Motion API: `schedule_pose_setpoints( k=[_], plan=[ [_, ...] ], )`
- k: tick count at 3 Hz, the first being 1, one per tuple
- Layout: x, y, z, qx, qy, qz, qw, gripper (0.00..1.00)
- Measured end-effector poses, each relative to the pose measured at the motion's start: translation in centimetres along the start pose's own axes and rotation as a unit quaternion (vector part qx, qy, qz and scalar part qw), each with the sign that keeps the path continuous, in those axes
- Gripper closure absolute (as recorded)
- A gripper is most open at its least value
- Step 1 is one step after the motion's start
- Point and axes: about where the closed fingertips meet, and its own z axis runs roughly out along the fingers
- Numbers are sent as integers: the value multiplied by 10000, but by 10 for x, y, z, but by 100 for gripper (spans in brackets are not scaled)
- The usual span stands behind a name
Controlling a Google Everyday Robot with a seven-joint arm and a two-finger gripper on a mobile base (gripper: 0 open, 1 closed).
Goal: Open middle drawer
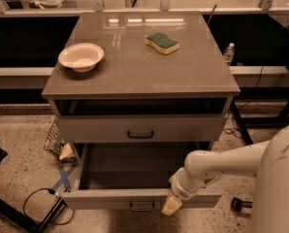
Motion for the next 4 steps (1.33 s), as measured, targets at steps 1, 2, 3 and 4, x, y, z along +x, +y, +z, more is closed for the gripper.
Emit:
schedule_pose_setpoints(
  k=[1,2,3,4],
  plan=[
    [0,0,0,-1,0,0,10000,0],
    [0,0,0,-1,0,0,10000,0],
    [-9,-4,-17,90,175,-28,9998,0],
    [-27,-19,-65,375,618,-91,9973,22]
  ],
)
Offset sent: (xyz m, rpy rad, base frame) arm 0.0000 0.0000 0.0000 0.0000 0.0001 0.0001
